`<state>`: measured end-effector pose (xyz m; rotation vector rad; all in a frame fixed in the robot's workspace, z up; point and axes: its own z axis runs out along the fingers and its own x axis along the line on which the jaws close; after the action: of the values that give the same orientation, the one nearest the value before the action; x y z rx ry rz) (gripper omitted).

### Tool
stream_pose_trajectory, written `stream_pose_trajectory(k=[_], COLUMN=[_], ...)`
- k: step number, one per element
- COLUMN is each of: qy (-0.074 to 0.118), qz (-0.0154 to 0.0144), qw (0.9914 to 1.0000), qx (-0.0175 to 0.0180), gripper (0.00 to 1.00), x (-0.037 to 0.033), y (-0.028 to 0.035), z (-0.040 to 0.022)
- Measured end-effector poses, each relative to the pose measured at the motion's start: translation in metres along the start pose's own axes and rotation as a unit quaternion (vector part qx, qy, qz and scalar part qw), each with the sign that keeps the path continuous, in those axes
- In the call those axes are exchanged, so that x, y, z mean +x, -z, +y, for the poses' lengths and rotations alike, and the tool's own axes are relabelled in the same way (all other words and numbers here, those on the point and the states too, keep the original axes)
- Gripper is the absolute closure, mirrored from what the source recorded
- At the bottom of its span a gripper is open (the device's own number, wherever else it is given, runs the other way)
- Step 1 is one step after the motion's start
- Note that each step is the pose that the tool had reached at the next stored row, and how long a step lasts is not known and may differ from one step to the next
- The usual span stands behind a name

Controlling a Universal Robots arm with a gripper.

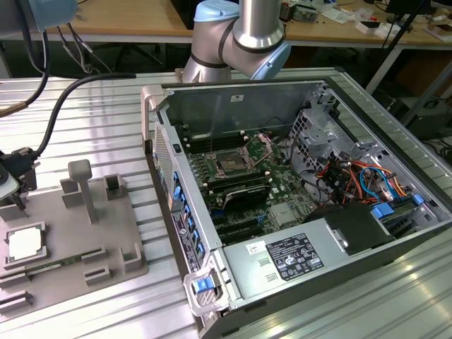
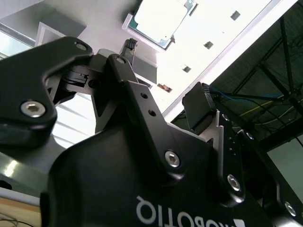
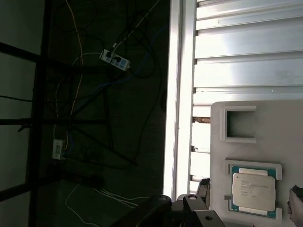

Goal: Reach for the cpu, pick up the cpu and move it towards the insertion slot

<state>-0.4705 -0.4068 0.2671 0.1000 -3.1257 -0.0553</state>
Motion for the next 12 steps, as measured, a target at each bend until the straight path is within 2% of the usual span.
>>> stream_pose_trajectory(k=[5,8,12], qy=[0.000,0.000,0.000], qz=[0.0002,0.0011,0.0015], qw=[1.00000,1.00000,1.00000], qx=[0.0001,0.0000,0.0000], gripper=[0.32,0.32,0.32], x=[-0.0001,-0.0004,-0.0005], y=[-0.0049,-0.0111,-0.0146], z=[-0.0003,-0.0005,-0.0007])
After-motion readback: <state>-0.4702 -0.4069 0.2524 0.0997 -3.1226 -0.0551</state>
